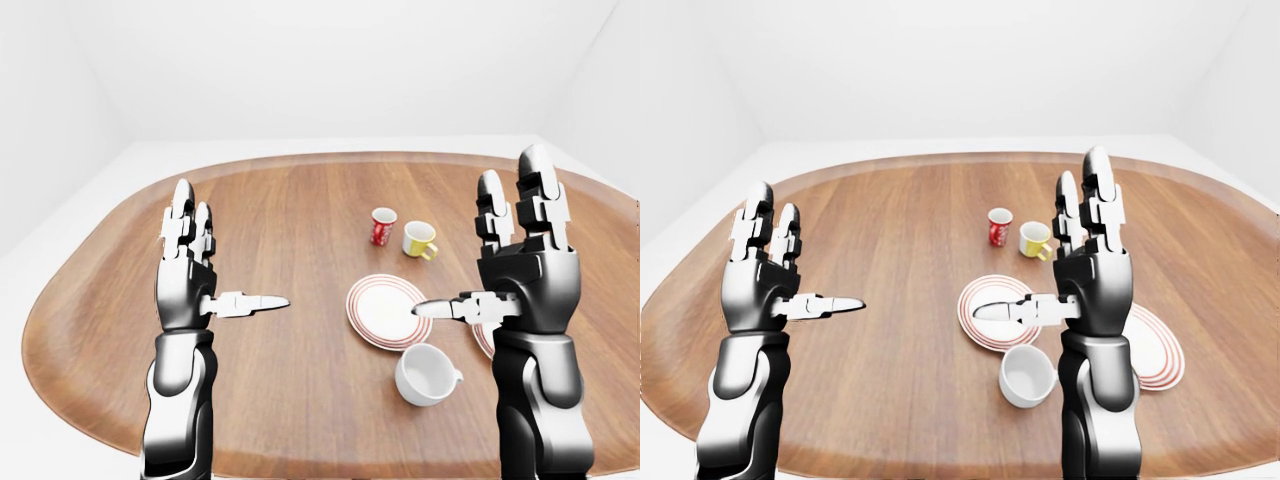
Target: Put the white mug on the left plate.
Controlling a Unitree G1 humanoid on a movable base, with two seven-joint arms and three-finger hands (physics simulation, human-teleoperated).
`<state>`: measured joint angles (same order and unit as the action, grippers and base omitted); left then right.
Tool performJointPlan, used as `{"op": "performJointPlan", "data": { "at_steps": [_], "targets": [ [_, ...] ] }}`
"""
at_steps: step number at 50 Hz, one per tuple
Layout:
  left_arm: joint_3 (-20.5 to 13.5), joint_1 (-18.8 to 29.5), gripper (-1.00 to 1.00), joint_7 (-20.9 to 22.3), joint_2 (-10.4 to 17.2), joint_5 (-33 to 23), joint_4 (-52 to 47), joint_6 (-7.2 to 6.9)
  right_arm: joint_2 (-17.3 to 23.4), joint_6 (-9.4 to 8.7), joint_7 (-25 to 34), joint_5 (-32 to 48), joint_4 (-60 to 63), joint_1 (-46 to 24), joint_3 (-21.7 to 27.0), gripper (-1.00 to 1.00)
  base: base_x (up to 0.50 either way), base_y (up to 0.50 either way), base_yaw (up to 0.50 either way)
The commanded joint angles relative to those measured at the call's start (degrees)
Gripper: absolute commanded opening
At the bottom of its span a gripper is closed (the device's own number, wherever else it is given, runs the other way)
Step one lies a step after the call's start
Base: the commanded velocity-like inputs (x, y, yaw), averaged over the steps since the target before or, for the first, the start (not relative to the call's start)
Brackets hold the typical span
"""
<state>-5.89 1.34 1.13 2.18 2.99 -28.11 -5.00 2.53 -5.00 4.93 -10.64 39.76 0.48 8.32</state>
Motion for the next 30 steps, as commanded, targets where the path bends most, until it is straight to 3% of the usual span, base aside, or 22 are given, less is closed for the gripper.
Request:
{"op": "performJointPlan", "data": {
  "at_steps": [1,25,30],
  "targets": [
    [0.0,-0.1,1.0,0.1,0.0,0.0,-0.1,0.0,0.0,0.0,0.1,0.1,0.3,0.1,-0.1,1.0,0.5,0.03,0.0],
    [-0.1,-0.2,1.0,0.0,0.0,0.0,0.2,0.0,-0.2,0.0,-0.3,0.7,1.0,0.2,-0.4,1.0,0.5,0.0,0.0],
    [-0.2,-0.1,1.0,0.0,0.0,0.1,0.3,0.0,-0.1,0.0,-0.7,3.9,3.6,1.3,-2.0,1.0,0.1,0.0,0.0]
  ]
}}
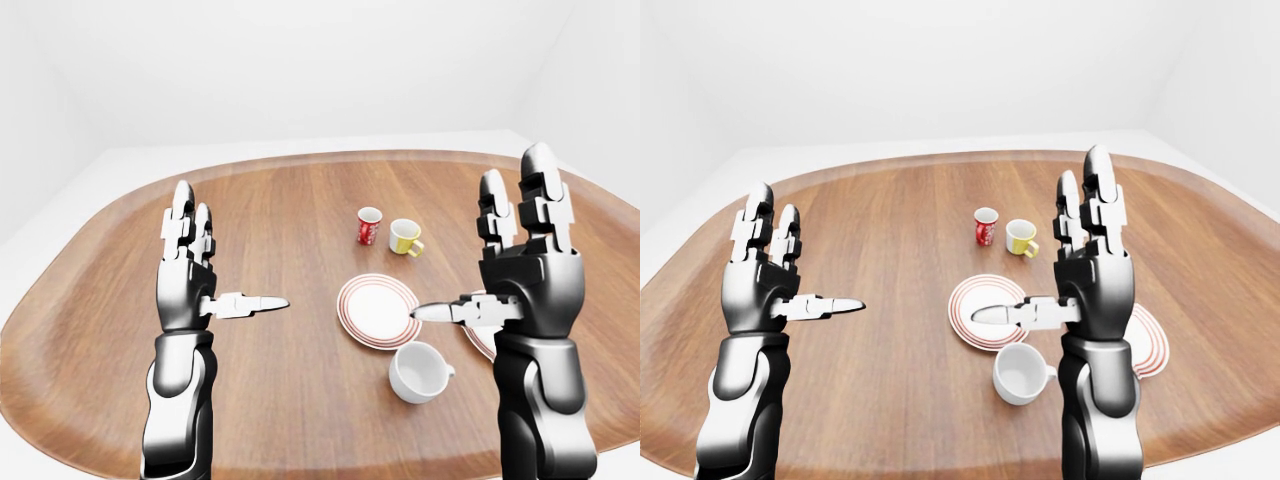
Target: Put the white mug on the left plate.
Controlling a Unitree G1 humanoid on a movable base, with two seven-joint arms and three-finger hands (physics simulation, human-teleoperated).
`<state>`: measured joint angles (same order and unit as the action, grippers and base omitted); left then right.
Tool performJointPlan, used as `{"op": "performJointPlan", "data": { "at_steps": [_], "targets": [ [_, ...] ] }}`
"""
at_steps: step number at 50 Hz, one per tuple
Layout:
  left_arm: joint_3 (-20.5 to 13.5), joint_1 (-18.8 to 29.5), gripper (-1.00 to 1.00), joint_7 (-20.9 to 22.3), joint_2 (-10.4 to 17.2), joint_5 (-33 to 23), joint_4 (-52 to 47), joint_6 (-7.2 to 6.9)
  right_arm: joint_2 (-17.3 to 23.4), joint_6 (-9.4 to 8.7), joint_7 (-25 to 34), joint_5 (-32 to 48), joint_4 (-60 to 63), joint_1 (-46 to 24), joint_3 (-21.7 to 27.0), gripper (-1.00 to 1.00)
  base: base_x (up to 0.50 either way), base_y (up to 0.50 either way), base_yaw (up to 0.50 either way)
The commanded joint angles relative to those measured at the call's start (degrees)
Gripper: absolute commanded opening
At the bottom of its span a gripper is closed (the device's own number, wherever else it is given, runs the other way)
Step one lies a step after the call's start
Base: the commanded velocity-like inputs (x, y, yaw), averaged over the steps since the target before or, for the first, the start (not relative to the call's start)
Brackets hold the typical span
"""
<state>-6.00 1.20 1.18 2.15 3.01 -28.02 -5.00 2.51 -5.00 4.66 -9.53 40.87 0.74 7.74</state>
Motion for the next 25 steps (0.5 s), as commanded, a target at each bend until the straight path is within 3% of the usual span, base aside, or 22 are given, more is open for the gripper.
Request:
{"op": "performJointPlan", "data": {
  "at_steps": [1,17,25],
  "targets": [
    [-0.1,0.1,1.0,0.0,0.0,0.1,0.1,0.0,0.0,0.0,-0.3,3.2,3.7,1.3,-1.7,1.0,0.0,0.0,0.0],
    [-0.5,0.4,1.0,-0.1,0.2,0.5,-0.3,0.0,-1.2,0.0,4.0,11.6,8.4,13.2,-9.6,1.0,0.0,0.0,0.0],
    [-0.8,0.7,1.0,-0.2,0.3,0.7,-0.3,0.0,0.6,0.0,5.7,14.0,8.6,20.2,-14.2,1.0,0.0,0.0,0.0]
  ]
}}
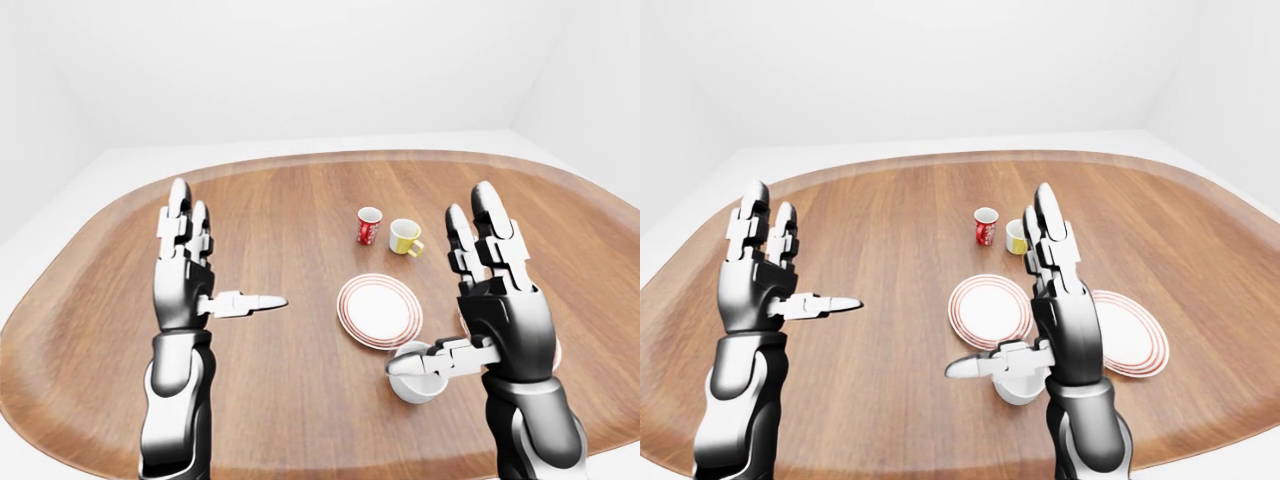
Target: Put the white mug on the left plate.
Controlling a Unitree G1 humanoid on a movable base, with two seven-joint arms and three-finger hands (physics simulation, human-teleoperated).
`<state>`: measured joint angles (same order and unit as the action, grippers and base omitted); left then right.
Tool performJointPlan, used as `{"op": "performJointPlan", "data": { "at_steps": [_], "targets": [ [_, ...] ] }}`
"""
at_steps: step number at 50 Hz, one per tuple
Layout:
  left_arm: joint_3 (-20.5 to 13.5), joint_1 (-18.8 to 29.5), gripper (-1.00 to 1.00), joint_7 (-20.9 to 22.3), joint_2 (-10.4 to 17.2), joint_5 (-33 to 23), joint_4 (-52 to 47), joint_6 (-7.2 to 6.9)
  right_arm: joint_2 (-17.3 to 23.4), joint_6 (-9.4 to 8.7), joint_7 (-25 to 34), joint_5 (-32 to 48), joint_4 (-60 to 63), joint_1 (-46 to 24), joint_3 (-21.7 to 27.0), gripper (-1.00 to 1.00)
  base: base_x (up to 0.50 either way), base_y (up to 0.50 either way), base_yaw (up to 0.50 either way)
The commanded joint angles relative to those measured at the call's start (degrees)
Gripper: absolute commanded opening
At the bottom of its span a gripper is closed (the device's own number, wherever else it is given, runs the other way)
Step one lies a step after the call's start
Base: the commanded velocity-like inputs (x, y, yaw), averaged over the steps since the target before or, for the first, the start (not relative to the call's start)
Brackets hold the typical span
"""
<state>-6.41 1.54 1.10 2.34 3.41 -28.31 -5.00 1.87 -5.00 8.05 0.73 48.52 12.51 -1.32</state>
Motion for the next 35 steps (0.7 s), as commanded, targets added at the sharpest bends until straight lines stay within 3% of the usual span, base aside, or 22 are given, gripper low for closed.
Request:
{"op": "performJointPlan", "data": {
  "at_steps": [1,15,27,35],
  "targets": [
    [-0.4,0.4,1.0,-0.1,0.2,0.3,0.2,0.0,1.5,0.0,2.5,3.9,0.8,9.1,-5.3,1.0,0.0,0.0,0.0],
    [-0.4,0.1,1.0,0.0,0.2,0.2,0.0,0.0,1.7,0.0,5.2,6.4,-0.8,13.1,-3.2,1.0,0.0,0.0,0.0],
    [-0.6,0.2,1.0,0.0,0.2,0.3,0.2,0.0,0.4,0.0,8.5,7.9,1.6,11.8,-0.8,1.0,0.0,0.0,0.0],
    [-0.6,0.0,1.0,0.0,0.2,0.2,0.3,0.0,-0.1,0.0,9.9,13.2,0.7,10.9,0.3,1.0,0.0,0.0,0.0]
  ]
}}
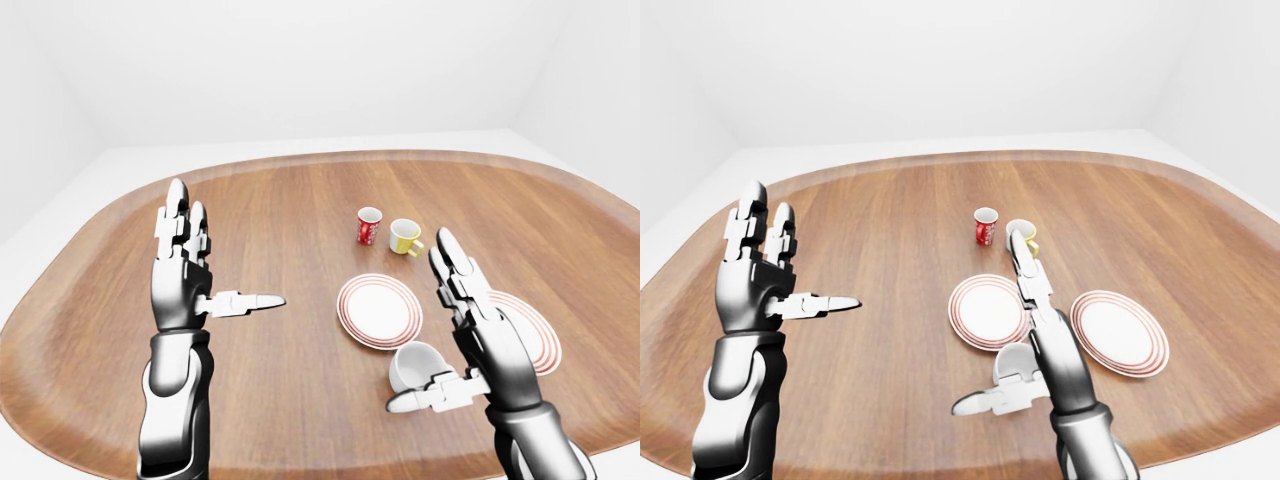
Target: Put the white mug on the left plate.
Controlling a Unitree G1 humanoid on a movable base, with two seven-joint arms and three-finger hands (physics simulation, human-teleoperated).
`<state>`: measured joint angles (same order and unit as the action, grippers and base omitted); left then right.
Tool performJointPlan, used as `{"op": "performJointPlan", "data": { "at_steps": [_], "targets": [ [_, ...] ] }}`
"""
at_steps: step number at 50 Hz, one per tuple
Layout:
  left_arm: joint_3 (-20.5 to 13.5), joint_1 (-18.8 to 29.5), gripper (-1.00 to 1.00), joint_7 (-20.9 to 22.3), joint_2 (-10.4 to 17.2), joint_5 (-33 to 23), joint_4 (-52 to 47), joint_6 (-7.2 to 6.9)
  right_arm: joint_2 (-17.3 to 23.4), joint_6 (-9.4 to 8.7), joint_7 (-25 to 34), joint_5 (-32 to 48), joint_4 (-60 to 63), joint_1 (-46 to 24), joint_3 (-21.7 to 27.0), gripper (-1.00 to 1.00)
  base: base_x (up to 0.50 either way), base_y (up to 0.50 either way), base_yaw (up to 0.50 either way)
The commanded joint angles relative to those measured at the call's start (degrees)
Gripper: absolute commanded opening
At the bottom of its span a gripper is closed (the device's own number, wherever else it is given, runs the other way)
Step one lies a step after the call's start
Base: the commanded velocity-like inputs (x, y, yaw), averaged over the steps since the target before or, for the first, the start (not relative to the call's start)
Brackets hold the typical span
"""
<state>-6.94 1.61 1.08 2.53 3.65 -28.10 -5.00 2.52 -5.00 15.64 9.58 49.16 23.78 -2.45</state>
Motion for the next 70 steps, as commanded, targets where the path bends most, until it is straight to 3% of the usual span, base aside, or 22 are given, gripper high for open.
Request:
{"op": "performJointPlan", "data": {
  "at_steps": [1,12,26,57,68,70],
  "targets": [
    [-0.1,-0.2,1.0,0.0,0.0,0.0,0.0,0.0,-0.5,0.0,2.7,5.3,0.1,-0.1,1.2,1.0,0.0,0.0,0.0],
    [-0.3,-0.3,1.0,-0.1,0.0,0.1,-0.3,0.0,-0.6,0.0,3.6,10.3,-2.9,0.9,1.1,1.0,0.0,0.0,0.0],
    [-0.2,-0.2,1.0,-0.1,0.0,0.0,-0.4,0.0,0.6,0.0,0.7,23.2,-9.5,2.2,-2.3,1.0,0.0,0.0,0.0],
    [-0.1,-0.3,1.0,-0.1,-0.1,0.0,-0.4,0.0,-0.9,0.0,6.7,35.5,-10.5,-1.3,3.5,1.0,0.0,0.0,0.0],
    [-0.1,-0.3,1.0,-0.1,0.0,0.0,-0.2,0.0,-1.3,1.05,6.5,37.2,-12.7,-0.6,3.7,1.0,0.0,0.0,0.0],
    [0.0,-0.4,1.0,-0.1,-0.1,-0.1,-0.3,0.0,-1.3,0.49,7.5,37.8,-12.8,-0.4,3.5,1.0,0.0,0.0,0.0]
  ]
}}
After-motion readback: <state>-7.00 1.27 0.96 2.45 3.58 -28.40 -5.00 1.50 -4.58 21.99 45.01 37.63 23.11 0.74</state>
